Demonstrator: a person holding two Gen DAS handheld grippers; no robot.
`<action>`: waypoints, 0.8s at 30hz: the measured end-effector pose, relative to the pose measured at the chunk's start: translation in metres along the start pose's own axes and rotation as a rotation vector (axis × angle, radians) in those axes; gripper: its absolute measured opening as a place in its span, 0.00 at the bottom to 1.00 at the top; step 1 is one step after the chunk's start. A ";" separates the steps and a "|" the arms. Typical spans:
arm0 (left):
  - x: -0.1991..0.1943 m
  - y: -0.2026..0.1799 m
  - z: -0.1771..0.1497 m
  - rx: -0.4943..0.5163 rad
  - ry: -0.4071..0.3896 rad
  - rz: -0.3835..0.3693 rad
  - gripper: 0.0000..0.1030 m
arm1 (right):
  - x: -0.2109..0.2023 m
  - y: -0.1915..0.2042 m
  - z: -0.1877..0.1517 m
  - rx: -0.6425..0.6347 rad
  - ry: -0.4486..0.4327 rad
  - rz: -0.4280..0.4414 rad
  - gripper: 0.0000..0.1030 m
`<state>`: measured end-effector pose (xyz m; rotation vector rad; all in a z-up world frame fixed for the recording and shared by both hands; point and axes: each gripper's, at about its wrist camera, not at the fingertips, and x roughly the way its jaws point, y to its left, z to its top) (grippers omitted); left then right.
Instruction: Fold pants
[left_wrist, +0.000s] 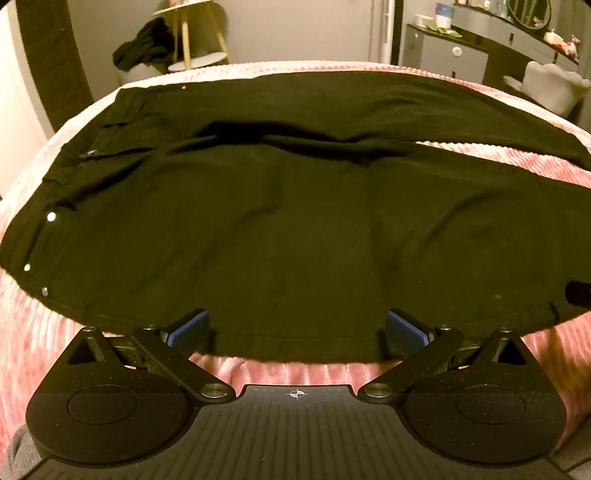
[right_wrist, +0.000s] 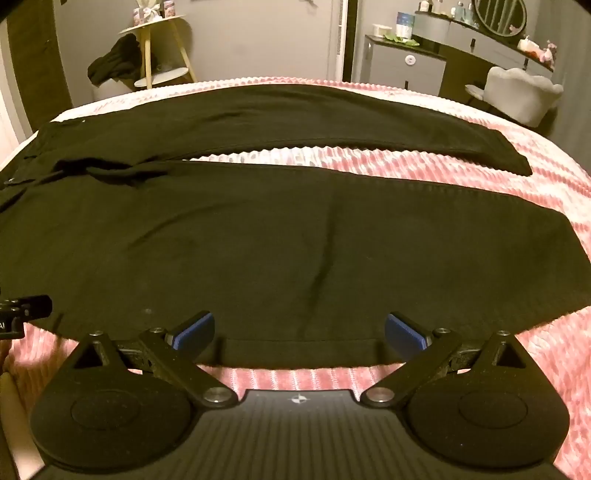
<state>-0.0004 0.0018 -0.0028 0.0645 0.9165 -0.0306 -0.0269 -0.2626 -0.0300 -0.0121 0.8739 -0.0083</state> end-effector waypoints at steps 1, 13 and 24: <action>0.000 0.000 0.000 0.000 0.000 0.000 1.00 | 0.000 0.000 0.000 0.003 0.000 0.001 0.96; 0.004 0.002 0.001 -0.006 0.011 -0.003 1.00 | 0.001 -0.001 -0.001 0.004 0.002 0.003 0.96; 0.004 0.002 0.000 -0.007 0.017 -0.007 1.00 | 0.004 -0.003 0.000 0.012 0.013 0.011 0.96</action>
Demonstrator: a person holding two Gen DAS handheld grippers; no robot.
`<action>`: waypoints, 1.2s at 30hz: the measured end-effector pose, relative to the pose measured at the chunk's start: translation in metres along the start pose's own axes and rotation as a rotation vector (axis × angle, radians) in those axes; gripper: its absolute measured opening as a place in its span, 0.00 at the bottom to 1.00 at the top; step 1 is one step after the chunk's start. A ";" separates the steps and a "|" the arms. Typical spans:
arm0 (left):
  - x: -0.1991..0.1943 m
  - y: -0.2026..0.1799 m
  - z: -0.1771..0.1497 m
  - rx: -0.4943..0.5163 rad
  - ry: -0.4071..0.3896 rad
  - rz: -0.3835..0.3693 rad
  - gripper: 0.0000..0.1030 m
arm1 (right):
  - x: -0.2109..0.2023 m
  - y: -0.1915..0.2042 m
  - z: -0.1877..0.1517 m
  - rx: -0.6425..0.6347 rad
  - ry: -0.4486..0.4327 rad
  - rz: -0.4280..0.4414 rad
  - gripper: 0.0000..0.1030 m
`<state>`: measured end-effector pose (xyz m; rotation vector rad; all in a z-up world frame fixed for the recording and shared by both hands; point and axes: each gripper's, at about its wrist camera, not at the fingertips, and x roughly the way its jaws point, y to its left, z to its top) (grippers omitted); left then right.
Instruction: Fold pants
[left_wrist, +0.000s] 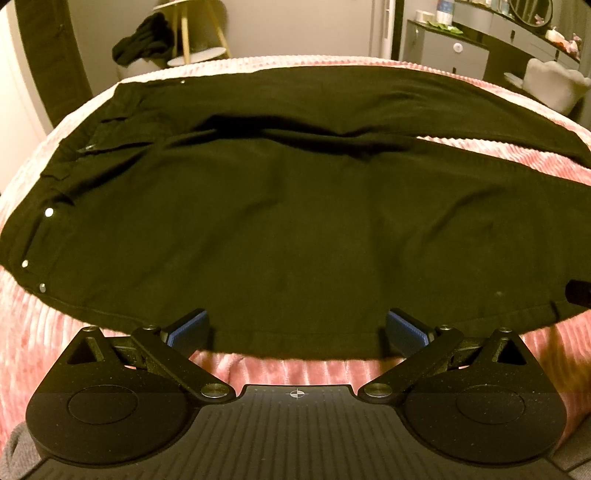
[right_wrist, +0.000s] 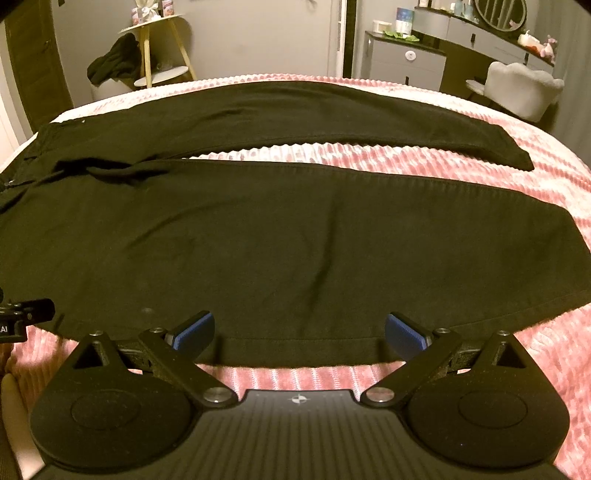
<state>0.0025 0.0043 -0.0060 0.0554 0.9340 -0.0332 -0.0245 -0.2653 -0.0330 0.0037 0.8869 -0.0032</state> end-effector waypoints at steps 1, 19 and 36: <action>0.000 0.000 0.000 0.000 0.001 0.000 1.00 | 0.001 0.000 0.000 0.002 0.001 0.000 0.96; 0.001 -0.001 -0.003 0.000 0.009 0.000 1.00 | 0.003 -0.003 0.001 0.003 0.005 0.013 0.96; 0.002 -0.001 -0.003 0.000 0.016 -0.001 1.00 | 0.005 -0.003 0.001 0.012 0.010 0.017 0.96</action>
